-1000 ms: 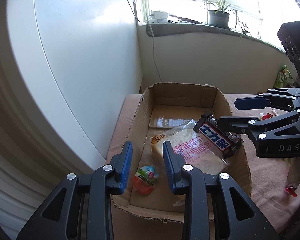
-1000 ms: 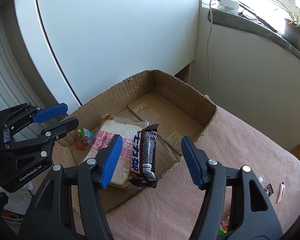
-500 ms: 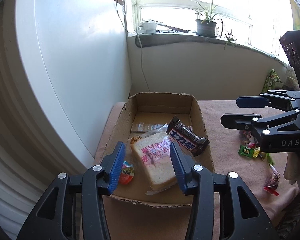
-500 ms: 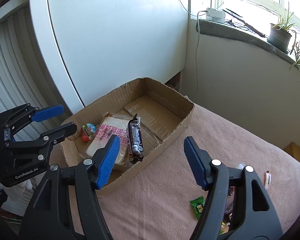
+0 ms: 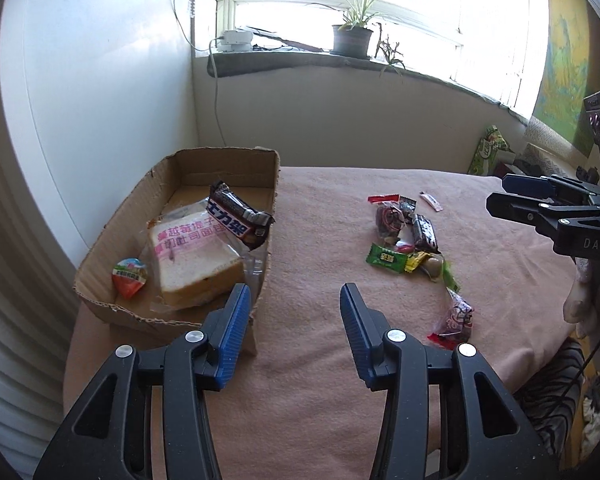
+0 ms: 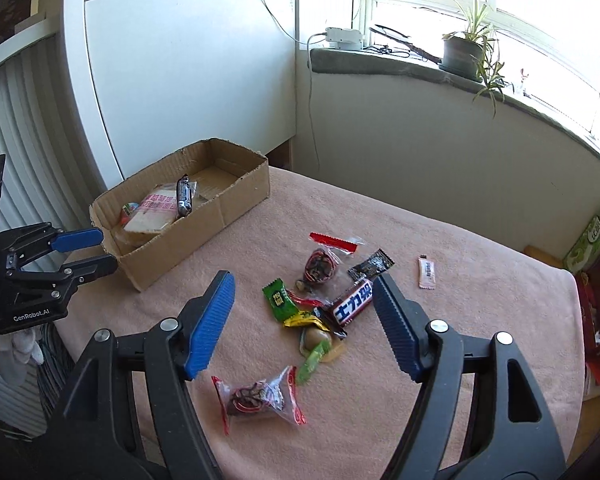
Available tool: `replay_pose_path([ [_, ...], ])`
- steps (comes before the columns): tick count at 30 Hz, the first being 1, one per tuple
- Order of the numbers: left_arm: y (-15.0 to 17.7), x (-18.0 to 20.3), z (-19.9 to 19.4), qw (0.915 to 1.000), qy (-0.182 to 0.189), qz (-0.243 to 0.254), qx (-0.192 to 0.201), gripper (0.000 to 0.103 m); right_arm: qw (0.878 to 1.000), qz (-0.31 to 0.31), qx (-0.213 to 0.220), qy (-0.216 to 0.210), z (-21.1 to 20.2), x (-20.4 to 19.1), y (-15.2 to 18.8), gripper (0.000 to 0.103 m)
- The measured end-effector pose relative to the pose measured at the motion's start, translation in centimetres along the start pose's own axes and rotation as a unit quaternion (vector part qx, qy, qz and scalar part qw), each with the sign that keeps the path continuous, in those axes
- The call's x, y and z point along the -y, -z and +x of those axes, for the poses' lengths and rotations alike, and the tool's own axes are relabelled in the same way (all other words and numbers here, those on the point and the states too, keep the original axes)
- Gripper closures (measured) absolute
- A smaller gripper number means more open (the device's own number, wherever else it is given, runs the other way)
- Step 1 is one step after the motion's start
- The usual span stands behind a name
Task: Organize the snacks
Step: 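Withdraw both tools from the box back toward the snack pile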
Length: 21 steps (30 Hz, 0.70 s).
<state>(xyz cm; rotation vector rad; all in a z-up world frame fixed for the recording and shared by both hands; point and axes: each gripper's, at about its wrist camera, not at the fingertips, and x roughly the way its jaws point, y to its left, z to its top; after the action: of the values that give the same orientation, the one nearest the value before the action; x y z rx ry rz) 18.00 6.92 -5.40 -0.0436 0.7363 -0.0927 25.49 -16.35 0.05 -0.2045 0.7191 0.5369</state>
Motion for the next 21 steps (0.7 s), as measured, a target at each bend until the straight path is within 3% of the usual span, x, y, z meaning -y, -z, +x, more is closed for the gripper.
replay_pose_path([
  [5, 0.5, 2.2, 1.7, 0.9995, 0.025, -0.009, -0.019, 0.058, 0.999, 0.04, -0.01, 0.014, -1.7, 3.7, 2.8, 0.029],
  [9, -0.1, 3.2, 3.6, 0.9984, 0.042, -0.018, -0.034, 0.058, 0.996, 0.09, -0.027, 0.0, -1.5, 6.0, 4.9, 0.029],
  [17, -1.0, 4.6, 7.4, 0.9956, 0.064, -0.035, -0.059, 0.059, 0.992, 0.112, -0.046, -0.045, 0.8, 5.6, 5.9, 0.029],
  [19, -1.2, 4.8, 8.4, 0.9942, 0.069, -0.042, -0.071, 0.06, 0.99, 0.114, -0.056, -0.057, 1.9, 5.2, 5.9, 0.034],
  [21, -1.4, 5.0, 9.4, 0.9927, 0.077, -0.05, -0.08, 0.062, 0.988, 0.116, -0.068, -0.075, 3.0, 4.7, 5.9, 0.046],
])
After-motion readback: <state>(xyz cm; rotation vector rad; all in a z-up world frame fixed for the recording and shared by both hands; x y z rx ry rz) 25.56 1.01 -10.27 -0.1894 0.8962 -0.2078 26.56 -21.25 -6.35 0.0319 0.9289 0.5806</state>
